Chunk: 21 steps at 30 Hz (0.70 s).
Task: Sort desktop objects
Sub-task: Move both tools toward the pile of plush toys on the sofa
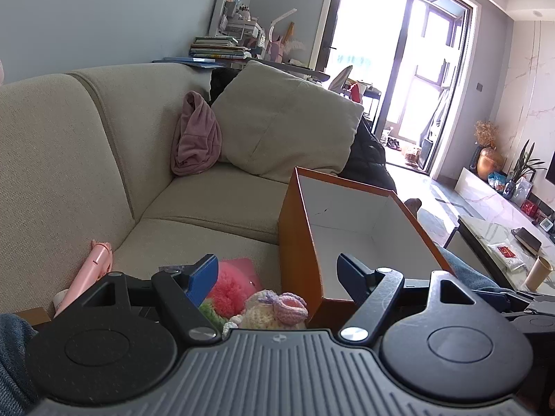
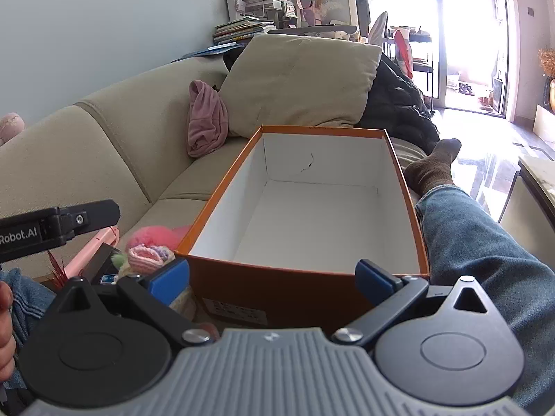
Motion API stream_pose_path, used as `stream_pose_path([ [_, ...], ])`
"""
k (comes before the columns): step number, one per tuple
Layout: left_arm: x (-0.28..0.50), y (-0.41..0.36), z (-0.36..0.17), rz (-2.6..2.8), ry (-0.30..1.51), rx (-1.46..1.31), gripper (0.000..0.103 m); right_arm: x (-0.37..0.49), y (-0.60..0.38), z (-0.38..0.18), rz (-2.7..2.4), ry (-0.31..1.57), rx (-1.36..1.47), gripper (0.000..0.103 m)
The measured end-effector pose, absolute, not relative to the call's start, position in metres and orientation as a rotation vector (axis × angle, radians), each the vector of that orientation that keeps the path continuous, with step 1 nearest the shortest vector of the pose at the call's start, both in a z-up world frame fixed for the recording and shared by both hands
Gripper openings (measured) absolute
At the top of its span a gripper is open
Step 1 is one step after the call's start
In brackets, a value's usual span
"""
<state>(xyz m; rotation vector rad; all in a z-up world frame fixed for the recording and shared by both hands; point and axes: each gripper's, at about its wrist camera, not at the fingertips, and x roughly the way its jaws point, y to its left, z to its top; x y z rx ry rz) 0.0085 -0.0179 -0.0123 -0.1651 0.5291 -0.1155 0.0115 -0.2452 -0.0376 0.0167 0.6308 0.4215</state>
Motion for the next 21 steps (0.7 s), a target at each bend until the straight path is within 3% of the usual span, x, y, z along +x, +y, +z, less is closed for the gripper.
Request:
stream_pose_path([
  [21,0.0126,-0.0147,-0.0156,-0.111,0.594,-0.16,0.089,0.0198,-0.2452,-0.0464,0.411,0.68,0.017,0.102],
])
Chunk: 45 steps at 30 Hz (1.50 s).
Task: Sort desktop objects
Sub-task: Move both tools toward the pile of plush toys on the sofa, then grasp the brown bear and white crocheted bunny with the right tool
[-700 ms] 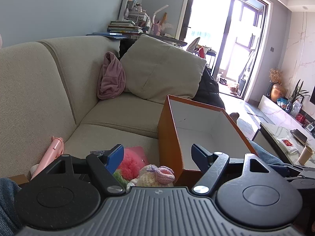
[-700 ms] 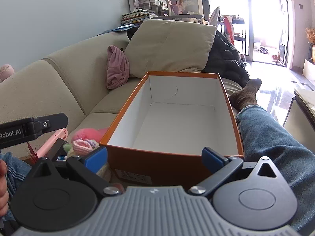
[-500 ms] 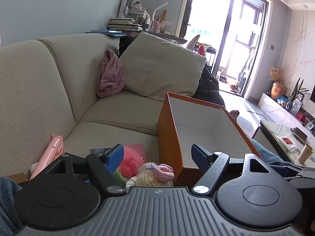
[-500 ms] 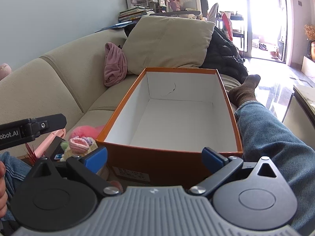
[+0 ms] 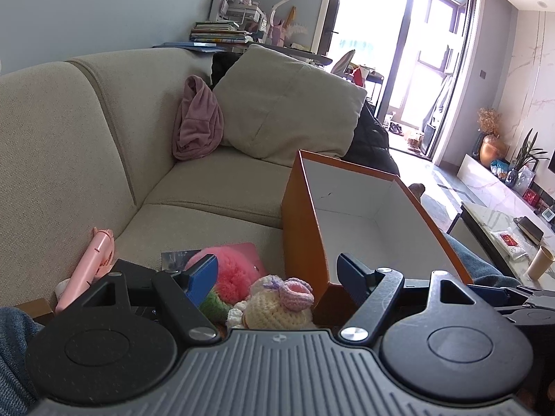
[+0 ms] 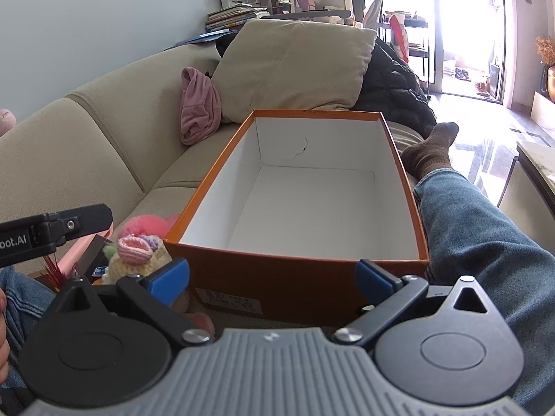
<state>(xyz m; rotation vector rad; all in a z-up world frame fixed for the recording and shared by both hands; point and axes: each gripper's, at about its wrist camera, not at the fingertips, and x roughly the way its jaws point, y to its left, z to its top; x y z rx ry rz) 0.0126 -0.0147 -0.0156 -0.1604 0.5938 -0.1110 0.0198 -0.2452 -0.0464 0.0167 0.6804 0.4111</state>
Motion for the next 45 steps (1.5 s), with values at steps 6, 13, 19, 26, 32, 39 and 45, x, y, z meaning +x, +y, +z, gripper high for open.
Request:
stream_pose_path([
  [6,0.014,0.005,-0.01,-0.076,0.629,-0.166,0.083,0.02,-0.239,-0.045,0.442,0.667,-0.013,0.088],
  [13,0.014,0.029,-0.005,-0.04,0.695,-0.185,0.063,0.021,-0.217,-0.043,0.623,0.718,-0.02,0.051],
  [19,0.012,0.032,-0.013,-0.035,0.808,-0.133,0.045,0.026,-0.195,-0.053,0.752,0.82,0.039,0.041],
  [26,0.018,0.036,-0.031,-0.02,0.866,-0.152,0.042,0.033,-0.169,-0.071,0.826,0.987,0.157,0.049],
  [32,0.021,0.05,-0.034,0.028,0.875,-0.18,0.042,0.042,-0.149,-0.088,0.795,1.075,0.238,0.06],
  [39,0.023,0.062,-0.04,0.053,0.887,-0.204,0.042,0.051,-0.129,-0.099,0.736,1.072,0.26,0.065],
  [45,0.025,0.064,-0.042,0.031,0.886,-0.216,0.042,0.04,-0.129,-0.095,0.771,1.034,0.126,0.064],
])
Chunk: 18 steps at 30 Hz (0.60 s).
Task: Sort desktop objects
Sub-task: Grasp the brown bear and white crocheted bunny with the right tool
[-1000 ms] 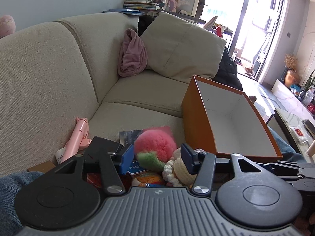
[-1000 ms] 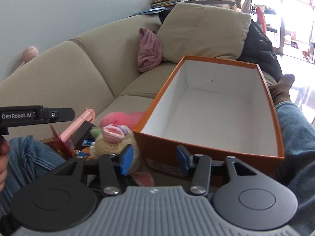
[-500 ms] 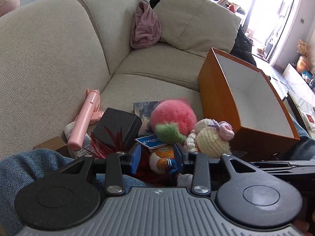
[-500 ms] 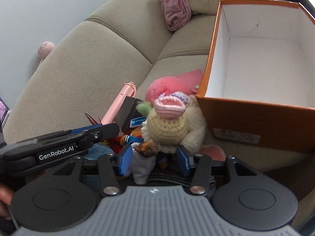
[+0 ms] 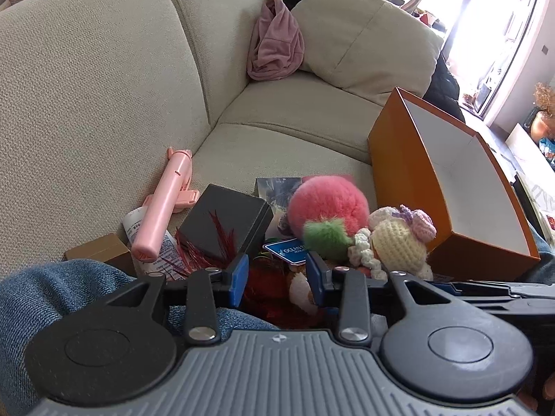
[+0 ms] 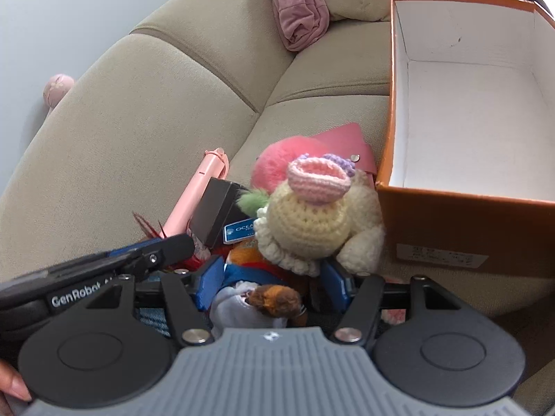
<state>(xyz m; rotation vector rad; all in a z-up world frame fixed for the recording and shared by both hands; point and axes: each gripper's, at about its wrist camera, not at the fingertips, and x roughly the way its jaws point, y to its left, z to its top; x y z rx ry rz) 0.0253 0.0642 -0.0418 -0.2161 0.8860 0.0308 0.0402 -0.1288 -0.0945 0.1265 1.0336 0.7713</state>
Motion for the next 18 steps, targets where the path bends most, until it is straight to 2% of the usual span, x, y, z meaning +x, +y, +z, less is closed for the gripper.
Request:
stream_pose_path([
  [10,0.027,0.056,-0.034,-0.014,0.9,-0.247,0.042,0.04,-0.133,-0.053,0.79,0.789,-0.169,0.063],
  [18,0.026,0.064,-0.031,-0.018,0.918,-0.32,0.042,0.049,-0.104,-0.074,0.889,0.779,-0.432,0.059],
])
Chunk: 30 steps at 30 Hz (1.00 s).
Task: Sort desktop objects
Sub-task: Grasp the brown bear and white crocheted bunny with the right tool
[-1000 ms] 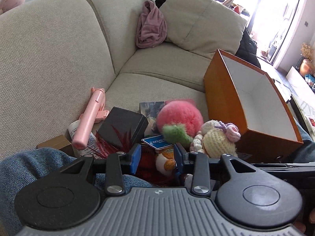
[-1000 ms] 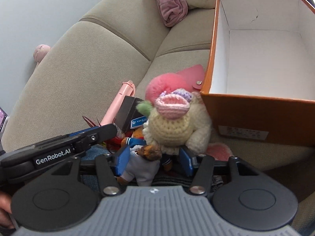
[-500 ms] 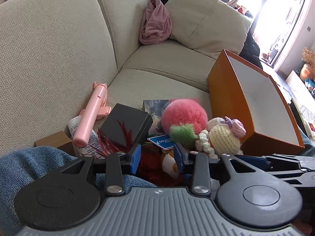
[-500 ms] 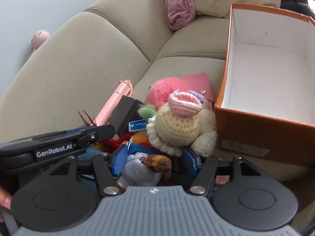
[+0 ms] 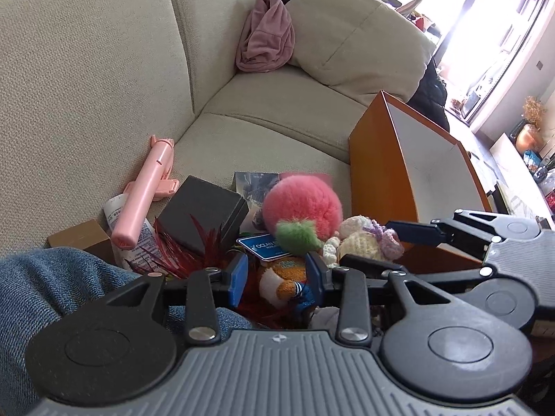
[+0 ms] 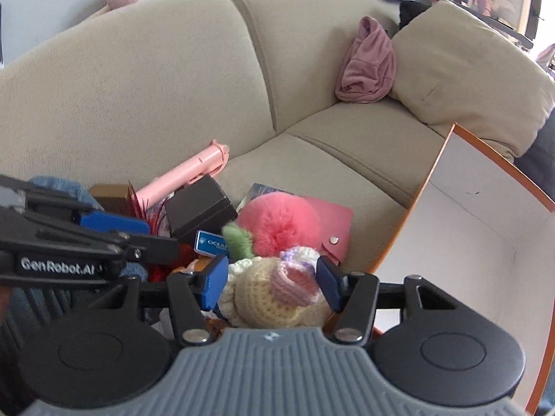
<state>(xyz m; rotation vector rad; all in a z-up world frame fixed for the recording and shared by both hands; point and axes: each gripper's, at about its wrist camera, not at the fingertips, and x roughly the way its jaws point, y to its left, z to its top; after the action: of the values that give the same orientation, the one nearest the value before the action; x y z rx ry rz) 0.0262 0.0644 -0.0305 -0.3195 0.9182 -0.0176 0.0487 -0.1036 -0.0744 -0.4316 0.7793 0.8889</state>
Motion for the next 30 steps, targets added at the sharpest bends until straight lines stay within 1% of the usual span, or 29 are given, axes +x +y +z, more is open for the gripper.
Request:
stream_pose_path([
  [2,0.027,0.066,-0.031,-0.029,0.927,-0.343,0.042,0.043,-0.104,-0.084,0.882,0.764,-0.482,0.059],
  [5,0.028,0.064,-0.034,-0.062,0.95,-0.37,0.042,0.036,-0.113,-0.091,0.883,0.742,-0.476,0.054],
  [7,0.028,0.06,-0.035,-0.081,0.965,-0.373,0.042,0.034,-0.122,-0.09,0.882,0.748,-0.445,0.049],
  [12,0.029,0.047,-0.042,-0.116,1.016,-0.376,0.042,0.026,-0.151,-0.089,0.877,0.778,-0.376,0.042],
  [14,0.03,0.043,-0.047,-0.123,1.039,-0.386,0.042,0.023,-0.16,-0.092,0.87,0.806,-0.361,0.041],
  [15,0.03,0.041,-0.05,-0.124,1.047,-0.395,0.043,0.021,-0.166,-0.095,0.862,0.823,-0.352,0.04],
  [17,0.031,0.038,-0.055,-0.13,1.061,-0.422,0.048,0.02,-0.176,-0.101,0.853,0.851,-0.321,0.04],
  [20,0.035,0.035,-0.064,-0.143,1.089,-0.457,0.05,0.021,-0.186,-0.105,0.849,0.882,-0.288,0.04],
  [23,0.04,0.027,-0.07,-0.149,1.098,-0.465,0.05,0.019,-0.189,-0.106,0.849,0.899,-0.303,0.041],
  [24,0.041,0.026,-0.071,-0.144,1.097,-0.471,0.051,0.02,-0.19,-0.106,0.846,0.901,-0.304,0.043],
  [25,0.043,0.026,-0.072,-0.141,1.097,-0.481,0.052,0.02,-0.19,-0.105,0.844,0.899,-0.303,0.048],
  [27,0.044,0.027,-0.073,-0.134,1.1,-0.496,0.052,0.022,-0.192,-0.1,0.834,0.875,-0.294,0.05],
  [28,0.044,0.028,-0.072,-0.13,1.103,-0.507,0.052,0.023,-0.193,-0.096,0.836,0.867,-0.28,0.054],
  [30,0.045,0.031,-0.071,-0.112,1.108,-0.538,0.052,0.031,-0.196,-0.089,0.849,0.872,-0.228,0.06],
])
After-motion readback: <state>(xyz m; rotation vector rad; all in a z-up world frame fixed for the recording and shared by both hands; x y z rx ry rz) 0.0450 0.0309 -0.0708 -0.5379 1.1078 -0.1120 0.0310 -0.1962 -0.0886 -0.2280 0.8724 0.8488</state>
